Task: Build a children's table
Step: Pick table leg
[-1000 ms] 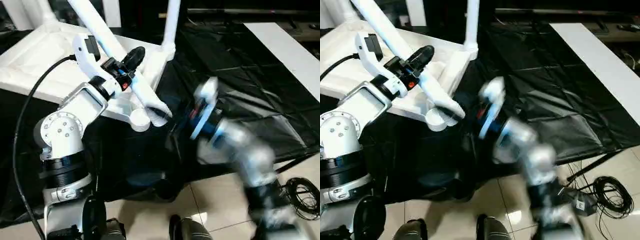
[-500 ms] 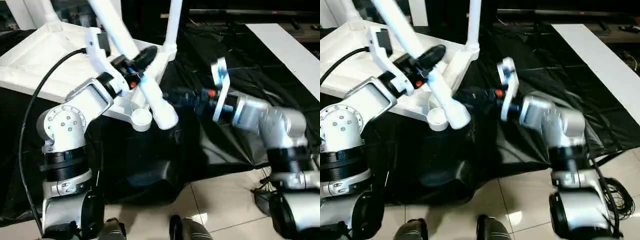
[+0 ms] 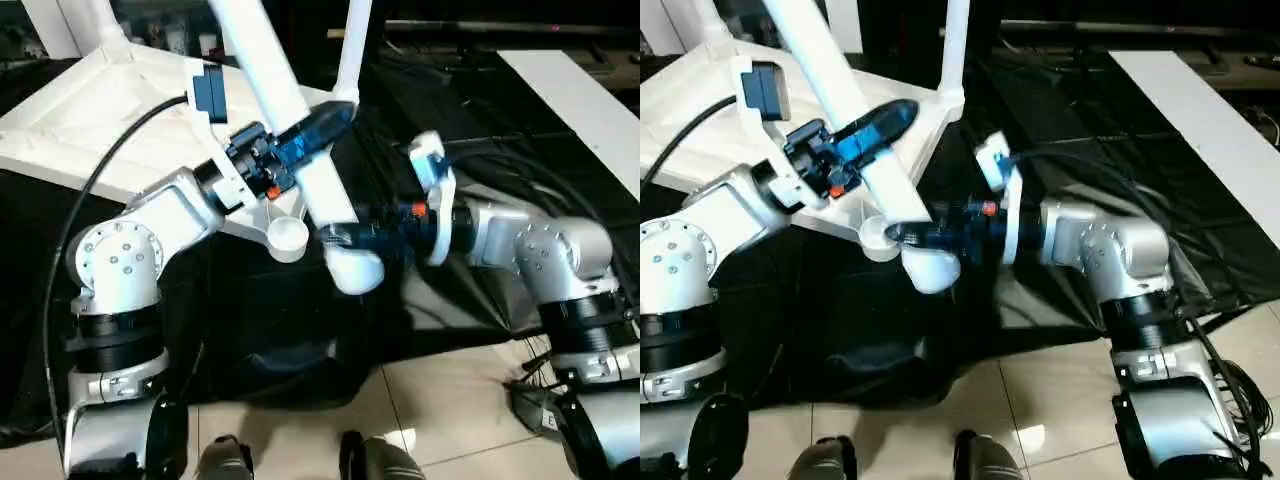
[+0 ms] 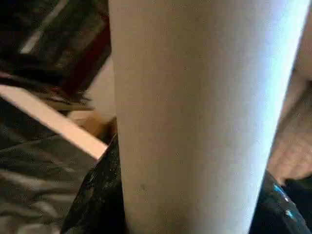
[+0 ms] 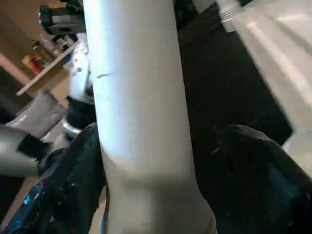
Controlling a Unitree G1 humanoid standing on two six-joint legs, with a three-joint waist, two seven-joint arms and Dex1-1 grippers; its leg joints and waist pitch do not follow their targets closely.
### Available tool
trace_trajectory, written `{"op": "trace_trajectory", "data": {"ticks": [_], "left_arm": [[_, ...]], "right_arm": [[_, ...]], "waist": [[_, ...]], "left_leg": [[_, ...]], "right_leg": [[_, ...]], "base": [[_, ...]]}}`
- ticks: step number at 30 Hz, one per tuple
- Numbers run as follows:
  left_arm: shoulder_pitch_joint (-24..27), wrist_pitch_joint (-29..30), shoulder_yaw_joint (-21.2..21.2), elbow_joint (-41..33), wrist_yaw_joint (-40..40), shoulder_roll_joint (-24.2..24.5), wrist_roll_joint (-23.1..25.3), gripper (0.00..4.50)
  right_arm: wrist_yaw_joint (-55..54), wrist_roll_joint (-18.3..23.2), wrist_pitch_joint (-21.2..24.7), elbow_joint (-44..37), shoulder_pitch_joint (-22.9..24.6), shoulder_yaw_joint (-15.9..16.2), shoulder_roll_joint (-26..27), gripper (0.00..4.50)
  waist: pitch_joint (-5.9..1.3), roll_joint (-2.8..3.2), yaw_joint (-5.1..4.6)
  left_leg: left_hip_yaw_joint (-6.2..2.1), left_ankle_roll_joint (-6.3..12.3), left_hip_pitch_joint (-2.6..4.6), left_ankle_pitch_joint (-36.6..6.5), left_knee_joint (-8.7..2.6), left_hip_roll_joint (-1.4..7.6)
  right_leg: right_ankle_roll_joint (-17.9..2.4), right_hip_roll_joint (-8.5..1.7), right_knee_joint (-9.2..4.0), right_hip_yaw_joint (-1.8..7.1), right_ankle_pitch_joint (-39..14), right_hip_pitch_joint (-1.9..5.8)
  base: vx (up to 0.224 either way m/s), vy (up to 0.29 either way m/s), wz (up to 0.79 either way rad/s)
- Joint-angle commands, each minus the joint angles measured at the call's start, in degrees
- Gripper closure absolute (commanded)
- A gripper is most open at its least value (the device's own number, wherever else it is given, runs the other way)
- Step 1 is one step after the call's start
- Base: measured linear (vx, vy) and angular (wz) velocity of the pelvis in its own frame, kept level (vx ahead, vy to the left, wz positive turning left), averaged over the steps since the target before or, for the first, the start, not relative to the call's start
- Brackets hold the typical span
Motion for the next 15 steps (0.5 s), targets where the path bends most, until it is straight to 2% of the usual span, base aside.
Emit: {"op": "trace_trajectory", "data": {"ticks": [1,3,5,8,12,15], "left_arm": [[-0.8,-1.5,-1.8,-1.5,-3.5,-0.3,-1.6,2.65],[-0.9,-1.8,-1.8,-1.1,-4.5,-0.4,-1.7,2.66],[-0.7,-1.7,-2.5,-1.0,-5.7,0.4,-1.6,2.66],[-0.6,-1.9,-2.7,-1.0,-6.2,0.7,-1.4,2.66],[-0.2,-2.3,-2.7,-1.2,-7.2,0.9,-1.6,2.66],[-0.1,-2.5,-2.8,-1.1,-7.2,1.0,-1.4,2.66]], "right_arm": [[0.8,0.4,1.1,-1.3,0.9,1.1,-0.7,1.02],[1.2,0.5,1.1,-1.2,1.1,1.5,-0.8,1.29],[2.3,1.4,2.1,-1.3,1.4,1.0,-0.8,1.38],[2.7,1.7,2.6,-1.6,1.6,0.8,-0.9,1.72],[3.1,1.9,2.9,-2.0,2.0,1.0,-1.2,2.02],[2.9,1.2,2.1,-2.0,2.3,1.5,-1.2,2.05]], "waist": [[-6.47,0.17,0.34],[-6.62,0.13,0.30],[-6.69,0.03,0.31],[-6.78,0.16,0.45],[-6.83,0.04,0.45],[-6.82,0.08,0.49]], "left_leg": [[0.84,2.98,0.91,-5.2,-3.11,-0.26],[0.85,2.95,0.81,-5.0,-3.07,-0.25],[0.90,2.87,0.87,-5.3,-2.99,-0.29],[0.83,2.68,0.93,-5.0,-3.01,-0.22],[0.83,2.58,0.82,-4.7,-2.94,-0.27],[0.84,2.40,0.83,-5.1,-2.92,-0.27]], "right_leg": [[-11.9,-2.23,-3.14,1.09,-11.2,5.13],[-12.1,-2.27,-3.01,1.07,-10.6,5.21],[-12.1,-2.27,-3.06,1.10,-10.8,5.20],[-11.9,-2.24,-2.95,1.07,-11.0,5.18],[-12.2,-2.20,-2.85,1.08,-10.0,5.24],[-11.9,-2.22,-2.87,1.08,-10.6,5.21]], "base": [[0.000,0.000,0.00],[0.000,0.000,0.00],[0.000,0.000,0.00],[0.000,0.000,0.00],[0.000,0.000,0.00],[0.000,0.000,0.00]]}}
